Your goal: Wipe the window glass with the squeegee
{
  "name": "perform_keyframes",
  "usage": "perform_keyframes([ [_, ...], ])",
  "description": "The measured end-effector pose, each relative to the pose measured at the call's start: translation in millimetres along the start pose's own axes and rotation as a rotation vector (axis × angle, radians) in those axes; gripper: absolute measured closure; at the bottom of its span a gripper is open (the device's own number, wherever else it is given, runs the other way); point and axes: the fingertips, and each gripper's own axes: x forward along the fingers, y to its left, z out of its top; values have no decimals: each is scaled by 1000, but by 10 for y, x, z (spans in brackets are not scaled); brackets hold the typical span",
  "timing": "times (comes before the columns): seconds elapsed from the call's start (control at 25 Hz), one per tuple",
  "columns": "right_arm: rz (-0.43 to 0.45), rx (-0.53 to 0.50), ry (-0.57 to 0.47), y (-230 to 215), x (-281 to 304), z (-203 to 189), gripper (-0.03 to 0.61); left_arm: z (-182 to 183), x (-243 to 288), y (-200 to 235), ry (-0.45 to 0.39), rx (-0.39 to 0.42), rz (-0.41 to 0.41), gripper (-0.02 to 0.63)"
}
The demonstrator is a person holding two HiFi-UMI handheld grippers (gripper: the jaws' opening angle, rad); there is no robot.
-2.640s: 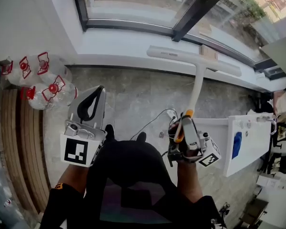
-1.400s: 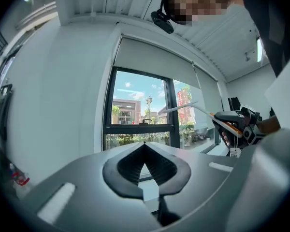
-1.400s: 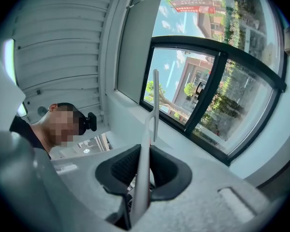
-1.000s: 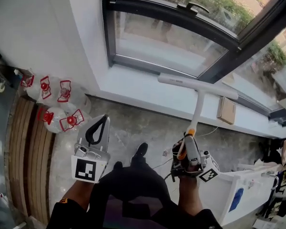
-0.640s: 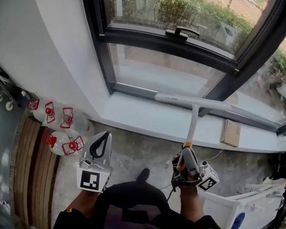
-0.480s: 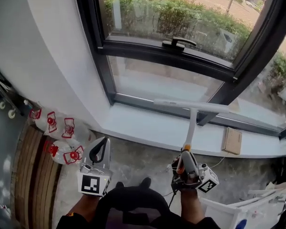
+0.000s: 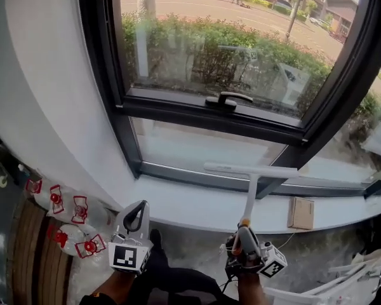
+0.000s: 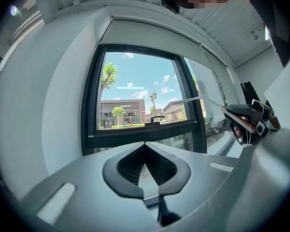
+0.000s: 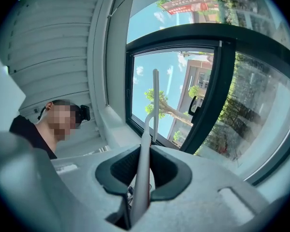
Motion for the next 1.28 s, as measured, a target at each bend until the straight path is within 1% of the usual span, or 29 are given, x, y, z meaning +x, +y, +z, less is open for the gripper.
perform_keyframes([
  [0.12, -27, -27, -28, -211, 297, 82, 537, 75, 519, 172, -41, 8, -62, 601],
  [0.2, -31, -44, -38, -340, 579, 135, 537, 145, 845, 345, -62, 8, -88, 603],
  [0.4, 4, -110, -43, -487, 1383, 197, 537, 369, 1385, 876, -111, 38, -105, 603],
  [0.56, 43, -139, -41, -622, 1909, 228, 537, 404, 1677, 1178, -112, 34, -117, 603],
  [0.76, 93, -165, -17, -744, 2359, 355, 537, 413, 1939, 1443, -105, 27, -62, 603],
  [0.88, 155, -186, -2, -791, 2627, 559, 537, 511, 2043, 1512, -106, 37, -13, 603],
  [1.0, 245, -229, 18, -732, 2999, 787, 537, 768, 2152, 1569, -141, 66, 34, 603],
  [1.08, 319, -271, 22, -631, 3291, 936, 537, 989, 2223, 1630, -172, 104, 67, 609],
  [1.2, 432, -320, 15, -363, 3790, 1141, 537, 1383, 2280, 1718, -237, 178, 120, 609],
  [1.28, 488, -355, 7, -170, 4133, 1258, 537, 1655, 2302, 1772, -283, 209, 153, 609],
])
